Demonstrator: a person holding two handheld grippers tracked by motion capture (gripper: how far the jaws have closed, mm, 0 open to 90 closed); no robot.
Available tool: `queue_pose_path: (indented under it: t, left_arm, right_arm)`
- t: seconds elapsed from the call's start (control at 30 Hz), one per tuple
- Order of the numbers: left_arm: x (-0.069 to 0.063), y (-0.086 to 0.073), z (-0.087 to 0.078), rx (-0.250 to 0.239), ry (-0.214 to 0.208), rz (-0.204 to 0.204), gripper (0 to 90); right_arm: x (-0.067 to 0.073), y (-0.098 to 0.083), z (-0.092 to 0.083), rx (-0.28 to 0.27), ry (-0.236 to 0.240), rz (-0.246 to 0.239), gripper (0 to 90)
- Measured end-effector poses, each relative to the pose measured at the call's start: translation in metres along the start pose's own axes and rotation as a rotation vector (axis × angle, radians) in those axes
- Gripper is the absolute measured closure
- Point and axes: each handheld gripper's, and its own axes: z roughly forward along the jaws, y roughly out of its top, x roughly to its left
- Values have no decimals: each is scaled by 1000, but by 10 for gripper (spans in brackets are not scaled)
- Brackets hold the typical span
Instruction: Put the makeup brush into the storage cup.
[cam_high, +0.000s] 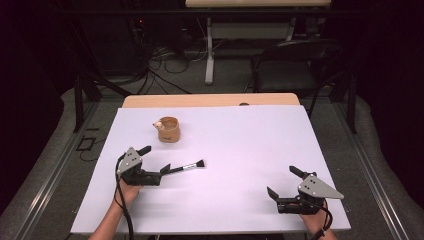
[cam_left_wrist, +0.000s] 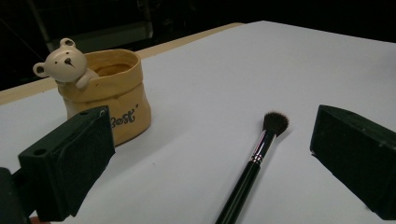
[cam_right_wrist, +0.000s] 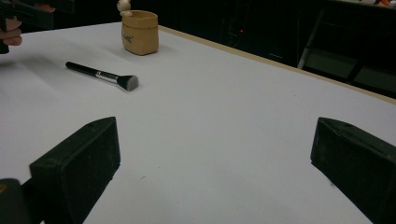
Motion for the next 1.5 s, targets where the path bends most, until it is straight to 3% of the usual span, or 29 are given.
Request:
queue_pose_path:
  t: [0.47,0.6,0.7,1.03,1.17,1.2,1.23,1.27,1.3,1.5]
  left_arm:
    - [8,8,16,49,-40,19,0]
    - [9,10,19,92,-63,34,0]
    - [9,15,21,158,-89,62,0]
    - [12,28,24,242,-121,100,0]
    - [11,35,30,338,-140,128,0]
    - [11,35,30,338,-140,128,0]
    - [10,38,33,393,-148,144,0]
    - [10,38,33,393,-148,144,0]
    - [8,40,36,440,-160,150,0]
    - [5,44,47,525,-171,180,0]
  right_arm:
    - [0,0,1,0,19,-7,8]
    - [0,1,1,-4,20,-7,9]
    - [0,1,1,-3,19,-6,9]
    - [0,1,1,1,22,-7,9]
    - [0,0,1,3,23,-6,9]
    - [0,0,1,3,23,-6,9]
    - [0,1,1,2,24,-7,9]
    - [0,1,1,3,23,-8,9]
    - [0,1,1,3,22,-8,9]
    - [0,1,1,6,24,-8,9]
